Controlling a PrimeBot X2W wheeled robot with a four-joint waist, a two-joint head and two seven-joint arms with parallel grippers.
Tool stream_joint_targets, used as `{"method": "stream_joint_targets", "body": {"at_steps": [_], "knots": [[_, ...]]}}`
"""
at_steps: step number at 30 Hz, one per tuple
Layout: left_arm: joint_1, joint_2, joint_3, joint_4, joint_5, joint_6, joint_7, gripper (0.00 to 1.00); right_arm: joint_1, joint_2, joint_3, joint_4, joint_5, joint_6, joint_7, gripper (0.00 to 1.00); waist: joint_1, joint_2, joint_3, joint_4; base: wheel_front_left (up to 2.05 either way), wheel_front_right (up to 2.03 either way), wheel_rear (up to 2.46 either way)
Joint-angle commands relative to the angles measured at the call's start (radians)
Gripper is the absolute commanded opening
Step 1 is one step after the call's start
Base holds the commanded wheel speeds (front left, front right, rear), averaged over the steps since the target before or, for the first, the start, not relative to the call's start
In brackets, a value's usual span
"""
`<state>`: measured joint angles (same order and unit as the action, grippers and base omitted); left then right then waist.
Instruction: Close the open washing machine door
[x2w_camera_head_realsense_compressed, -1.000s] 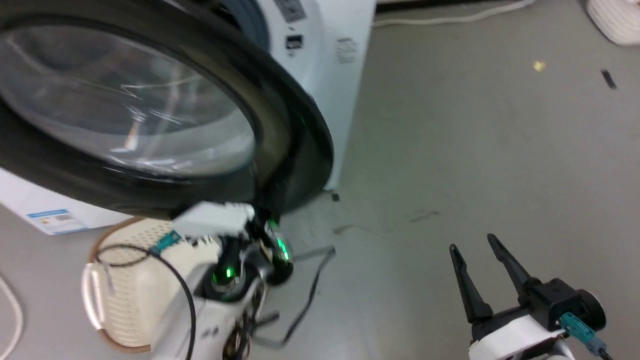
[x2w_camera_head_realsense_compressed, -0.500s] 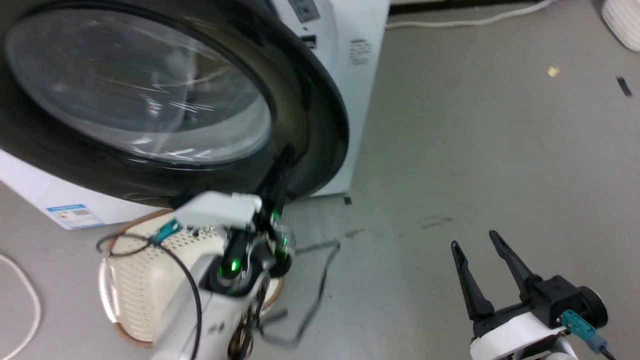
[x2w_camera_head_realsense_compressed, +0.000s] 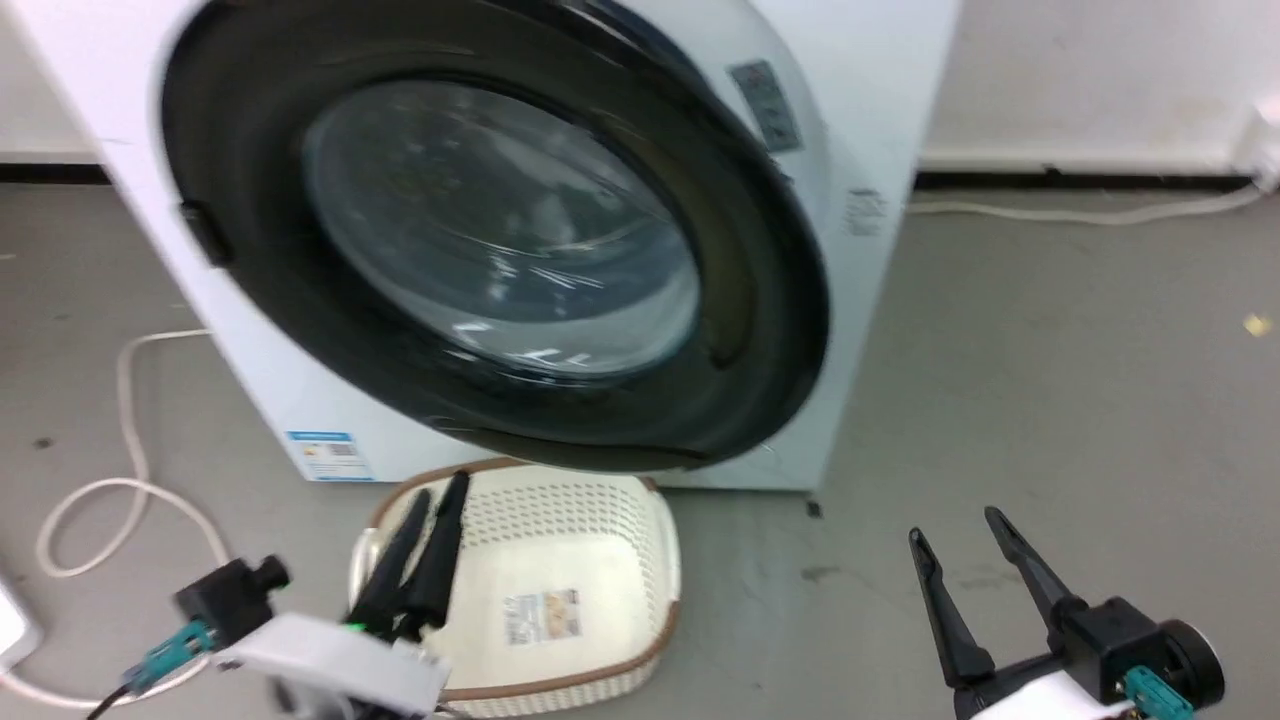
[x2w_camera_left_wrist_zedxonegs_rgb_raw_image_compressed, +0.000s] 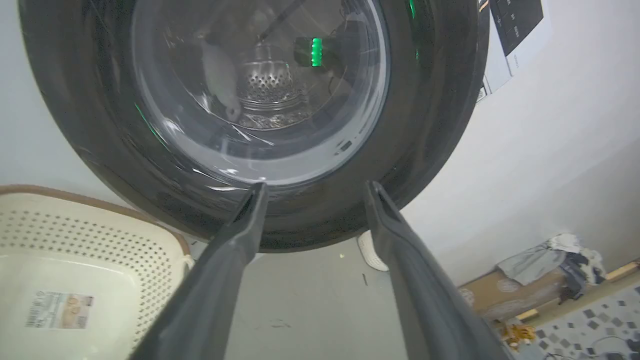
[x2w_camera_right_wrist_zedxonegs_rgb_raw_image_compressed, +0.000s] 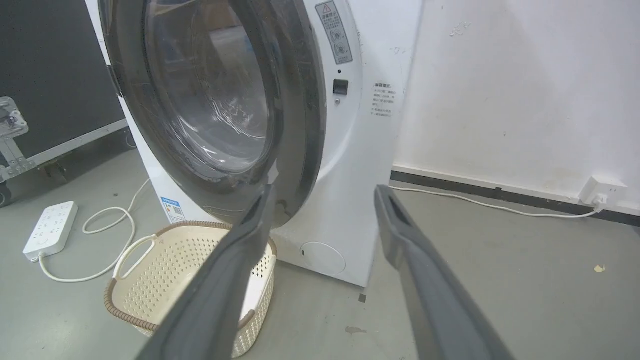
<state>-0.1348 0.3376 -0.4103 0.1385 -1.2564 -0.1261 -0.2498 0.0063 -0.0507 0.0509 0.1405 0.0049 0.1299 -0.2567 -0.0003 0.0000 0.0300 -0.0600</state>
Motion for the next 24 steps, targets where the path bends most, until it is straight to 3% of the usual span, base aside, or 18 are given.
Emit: {"method": "stream_joint_targets", "body": {"at_steps": [1, 3, 5, 8, 14, 21, 22, 23, 24], "knots": [[0.026, 0.013, 0.023, -0.011, 0.083, -0.005, -0.01, 1.0, 0.016, 0.001, -0.002, -0.008, -0.003, 0.001, -0.001, 1.0, 0.0003, 0.0, -0.045, 0.057, 0.0, 0.0, 0.0], [0.062, -0.003, 0.124, -0.031, 0.253, 0.002, -0.011, 1.0, 0.029, 0.001, -0.004, -0.013, -0.003, 0.001, 0.0, 1.0, 0.0003, 0.0, -0.054, 0.078, 0.0, 0.0, 0.0], [0.095, -0.024, 0.205, -0.065, 0.482, 0.045, -0.011, 1.0, 0.04, 0.001, -0.007, -0.018, -0.003, 0.001, 0.0, 1.0, 0.0003, 0.0, -0.058, 0.096, 0.0, 0.0, 0.0], [0.148, -0.096, 0.28, -0.134, 0.715, 0.067, -0.012, 1.0, 0.052, 0.001, -0.001, -0.024, -0.006, 0.001, 0.0, 1.0, 0.0003, 0.0, -0.062, 0.115, 0.0, 0.0, 0.0], [0.224, -0.184, 0.364, -0.202, 0.993, 0.063, -0.012, 1.0, 0.069, 0.001, 0.012, -0.029, -0.005, 0.001, -0.001, 1.0, 0.0003, 0.0, -0.061, 0.143, 0.0, 0.0, 0.0], [0.277, -0.195, 0.342, -0.149, 1.148, 0.055, -0.012, 1.0, 0.07, 0.001, 0.028, -0.013, 0.016, 0.001, -0.002, 1.0, 0.0003, 0.0, -0.048, 0.157, 0.0, 0.0, 0.0], [0.276, -0.198, 0.343, -0.146, 1.154, 0.056, -0.012, 1.0, 0.065, 0.001, 0.03, -0.019, 0.027, 0.001, -0.002, 0.42, 0.0003, 0.0, -0.043, 0.158, 0.0, 0.0, 0.0], [0.276, -0.201, 0.345, -0.145, 1.16, 0.058, -0.012, 1.0, 0.059, 0.001, 0.034, -0.025, 0.031, 0.001, -0.002, 0.0, 0.0003, 0.0, -0.037, 0.16, 0.0, 0.0, 0.0], [0.275, -0.205, 0.347, -0.146, 1.165, 0.061, -0.012, 1.0, 0.053, 0.001, 0.039, -0.033, 0.033, 0.001, -0.003, 0.0, 0.0003, 0.0, -0.027, 0.163, 0.0, 0.0, 0.0]]}}
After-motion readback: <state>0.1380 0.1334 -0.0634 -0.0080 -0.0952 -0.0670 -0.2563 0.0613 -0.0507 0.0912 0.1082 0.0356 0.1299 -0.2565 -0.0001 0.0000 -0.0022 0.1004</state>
